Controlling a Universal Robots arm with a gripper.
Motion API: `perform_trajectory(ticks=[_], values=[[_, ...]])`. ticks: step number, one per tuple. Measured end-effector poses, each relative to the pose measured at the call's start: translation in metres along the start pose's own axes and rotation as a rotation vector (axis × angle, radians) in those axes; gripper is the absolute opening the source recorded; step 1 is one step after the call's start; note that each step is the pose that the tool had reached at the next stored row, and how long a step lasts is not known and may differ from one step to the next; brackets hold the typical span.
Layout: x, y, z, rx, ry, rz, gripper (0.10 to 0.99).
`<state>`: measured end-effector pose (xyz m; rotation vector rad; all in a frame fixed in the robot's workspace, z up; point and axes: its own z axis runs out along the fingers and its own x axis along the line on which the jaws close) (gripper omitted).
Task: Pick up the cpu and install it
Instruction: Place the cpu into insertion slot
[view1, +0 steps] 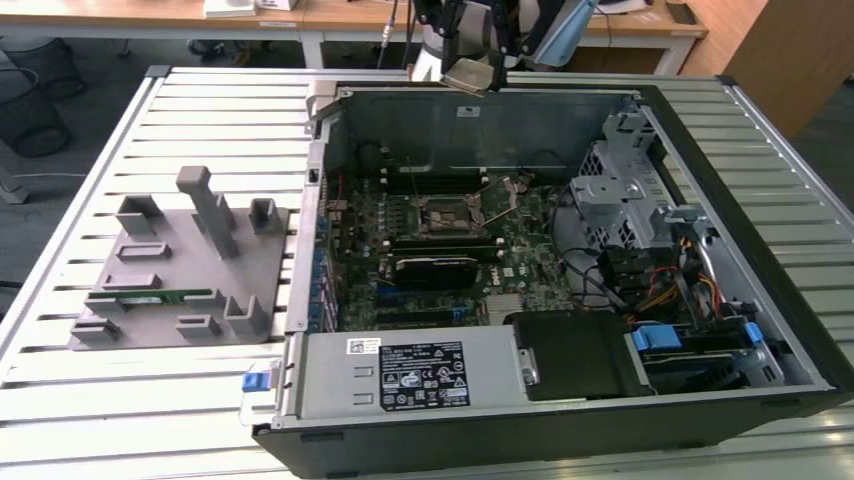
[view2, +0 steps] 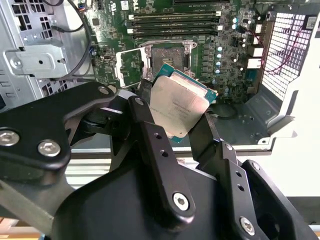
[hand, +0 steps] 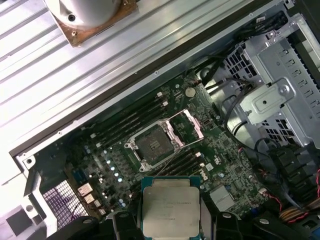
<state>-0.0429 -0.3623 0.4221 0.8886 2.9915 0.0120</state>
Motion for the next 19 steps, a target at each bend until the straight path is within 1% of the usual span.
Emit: perform_trajectory(ticks=[15, 19], values=[[0.0, 0.0, 0.0, 0.001, -0.0008, 0.062, 0.541], [0.0, 0.0, 0.0, 0.002, -0.0012, 0.086, 0.541]])
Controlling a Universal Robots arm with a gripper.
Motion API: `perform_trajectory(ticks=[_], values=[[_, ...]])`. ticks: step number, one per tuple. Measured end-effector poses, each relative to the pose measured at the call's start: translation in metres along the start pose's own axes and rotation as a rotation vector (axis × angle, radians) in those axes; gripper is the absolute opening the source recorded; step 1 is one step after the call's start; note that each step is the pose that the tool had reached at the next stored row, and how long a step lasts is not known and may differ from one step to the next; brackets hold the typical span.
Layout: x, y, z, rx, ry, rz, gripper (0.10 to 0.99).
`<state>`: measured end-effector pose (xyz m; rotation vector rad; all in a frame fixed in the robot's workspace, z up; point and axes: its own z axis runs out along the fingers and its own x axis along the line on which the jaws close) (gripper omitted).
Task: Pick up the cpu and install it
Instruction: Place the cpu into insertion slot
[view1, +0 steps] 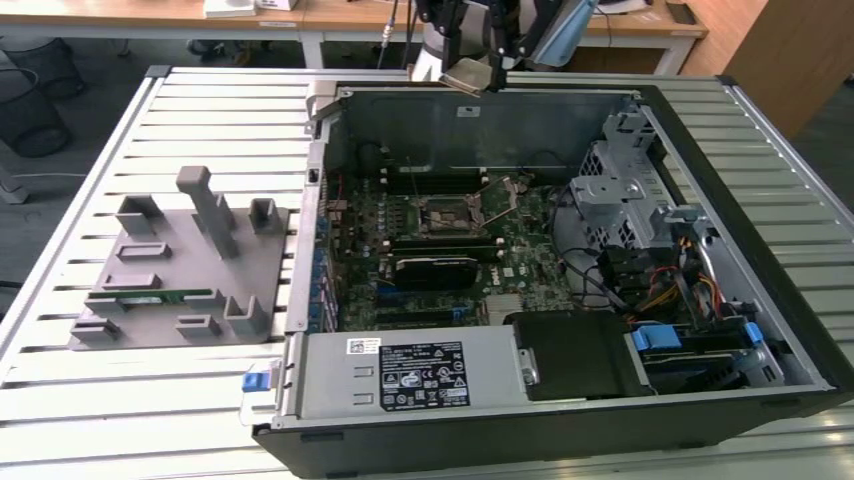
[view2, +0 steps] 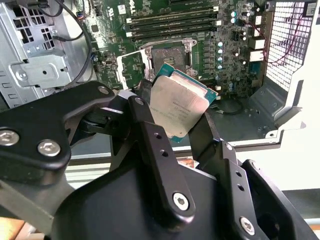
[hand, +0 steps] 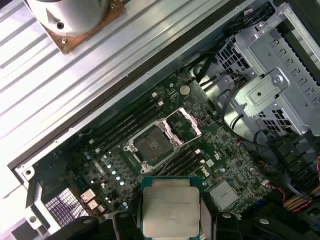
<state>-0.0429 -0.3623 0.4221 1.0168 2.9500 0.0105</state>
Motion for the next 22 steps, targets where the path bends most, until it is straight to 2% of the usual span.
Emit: perform_trajectory(ticks=[22], values=[[0.0001, 0.0001, 0.0003, 0.005, -0.0037, 0.275, 0.541]])
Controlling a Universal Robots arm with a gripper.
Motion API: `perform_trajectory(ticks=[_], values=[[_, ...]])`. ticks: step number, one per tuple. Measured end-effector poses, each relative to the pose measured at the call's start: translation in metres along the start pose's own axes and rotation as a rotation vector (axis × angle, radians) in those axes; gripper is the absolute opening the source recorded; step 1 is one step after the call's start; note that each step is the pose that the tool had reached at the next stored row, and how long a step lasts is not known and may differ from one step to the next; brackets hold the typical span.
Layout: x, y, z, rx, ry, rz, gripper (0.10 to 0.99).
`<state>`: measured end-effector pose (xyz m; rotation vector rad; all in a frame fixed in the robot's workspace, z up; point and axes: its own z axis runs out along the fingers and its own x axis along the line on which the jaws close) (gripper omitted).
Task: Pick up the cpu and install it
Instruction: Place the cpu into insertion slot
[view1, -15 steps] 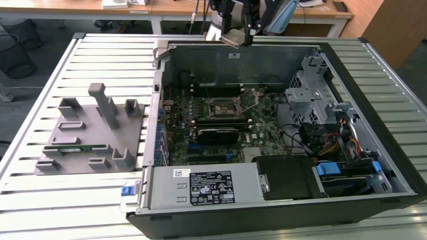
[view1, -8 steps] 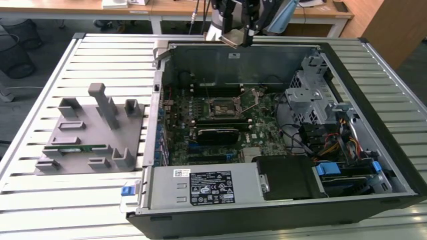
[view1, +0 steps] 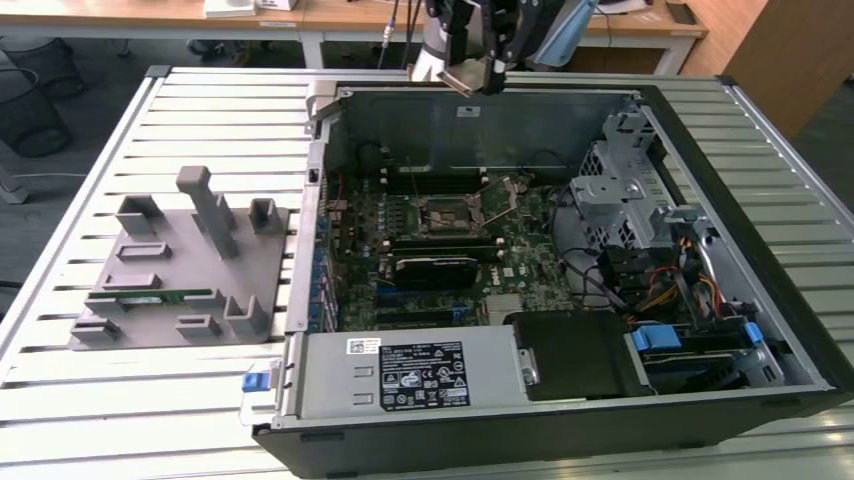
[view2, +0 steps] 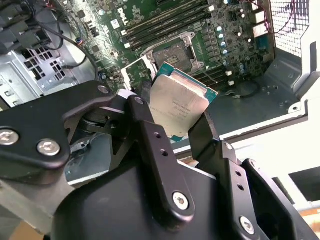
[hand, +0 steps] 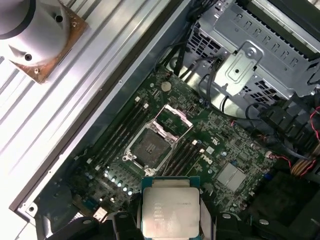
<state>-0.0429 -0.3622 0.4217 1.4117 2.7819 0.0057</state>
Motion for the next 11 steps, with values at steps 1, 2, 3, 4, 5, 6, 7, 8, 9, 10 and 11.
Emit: perform_trajectory(ticks=[1, 2, 3, 4, 5, 6, 7, 8, 9, 10, 11], values=[[0.0, 0.0, 0.0, 0.0, -0.0001, 0.011, 0.541], [0.0, 0.0, 0.0, 0.0, -0.0003, 0.022, 0.541], [0.0, 0.0, 0.0, 0.001, -0.0005, 0.034, 0.541], [0.0, 0.0, 0.0001, 0.001, -0.0006, 0.045, 0.541], [0.0001, 0.0, 0.0001, 0.001, -0.0008, 0.056, 0.541], [0.0001, 0.0001, 0.0001, 0.001, -0.001, 0.068, 0.541], [0.0001, 0.0001, 0.0001, 0.002, -0.0012, 0.078, 0.541], [0.0001, 0.0001, 0.0001, 0.002, -0.0013, 0.089, 0.541], [0.0002, 0.0001, 0.0001, 0.002, -0.0017, 0.111, 0.541], [0.0002, 0.0001, 0.0001, 0.002, -0.0018, 0.122, 0.541], [0.0002, 0.0001, 0.0001, 0.003, -0.002, 0.133, 0.541]])
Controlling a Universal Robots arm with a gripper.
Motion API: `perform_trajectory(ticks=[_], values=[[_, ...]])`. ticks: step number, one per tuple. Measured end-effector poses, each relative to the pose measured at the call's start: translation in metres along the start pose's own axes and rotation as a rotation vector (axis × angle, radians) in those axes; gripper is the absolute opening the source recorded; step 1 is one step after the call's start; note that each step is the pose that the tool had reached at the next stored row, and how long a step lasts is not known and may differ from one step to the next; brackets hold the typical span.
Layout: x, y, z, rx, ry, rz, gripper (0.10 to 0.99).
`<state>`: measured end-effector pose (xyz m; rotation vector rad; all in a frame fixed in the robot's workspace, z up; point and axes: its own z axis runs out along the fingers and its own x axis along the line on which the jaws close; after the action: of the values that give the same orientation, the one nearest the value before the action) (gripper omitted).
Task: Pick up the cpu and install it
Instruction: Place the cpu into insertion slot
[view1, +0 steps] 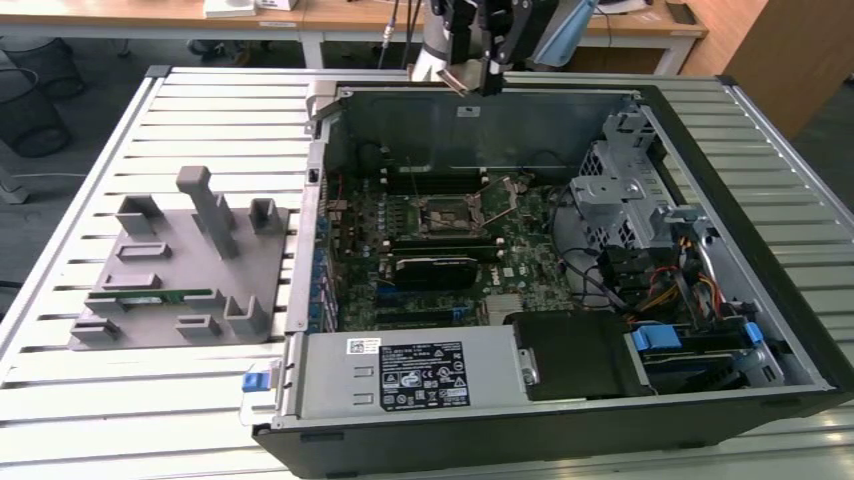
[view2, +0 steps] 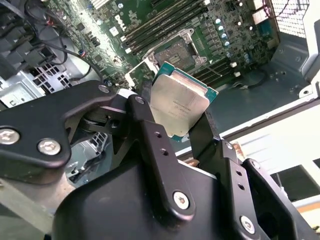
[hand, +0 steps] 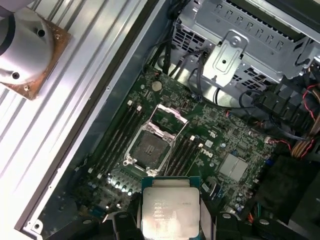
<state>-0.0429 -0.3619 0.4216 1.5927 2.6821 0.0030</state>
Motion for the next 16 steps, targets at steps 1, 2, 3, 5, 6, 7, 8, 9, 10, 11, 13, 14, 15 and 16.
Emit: perform_trajectory(ticks=[1, 2, 3, 5, 6, 7, 8, 9, 10, 11, 13, 14, 15, 16], values=[[0.0, 0.0, 0.0001, 0.0, -0.0001, 0.012, 0.541], [0.0, 0.0, 0.0001, 0.0, -0.0003, 0.022, 0.541], [0.0, 0.0, 0.0001, 0.001, -0.0004, 0.033, 0.541], [0.0001, 0.0, 0.0001, 0.001, -0.0009, 0.066, 0.541], [0.0001, 0.0001, 0.0002, 0.002, -0.0012, 0.088, 0.541], [0.0001, 0.0001, 0.0002, 0.002, -0.0014, 0.1, 0.541], [0.0002, 0.0001, 0.0002, 0.002, -0.0015, 0.112, 0.541], [0.0003, 0.0001, 0.0003, 0.002, -0.0017, 0.123, 0.541], [0.0003, 0.0001, 0.0004, 0.003, -0.002, 0.144, 0.541], [0.0003, 0.0002, 0.0005, 0.003, -0.0021, 0.155, 0.541], [0.0003, 0.0002, 0.0007, 0.003, -0.0024, 0.176, 0.541], [0.0003, 0.0002, 0.0006, 0.003, -0.0026, 0.187, 0.541], [0.0003, 0.0001, 0.0007, 0.004, -0.0027, 0.2, 0.541], [0.0003, 0.0001, 0.0008, 0.004, -0.0029, 0.214, 0.541]])
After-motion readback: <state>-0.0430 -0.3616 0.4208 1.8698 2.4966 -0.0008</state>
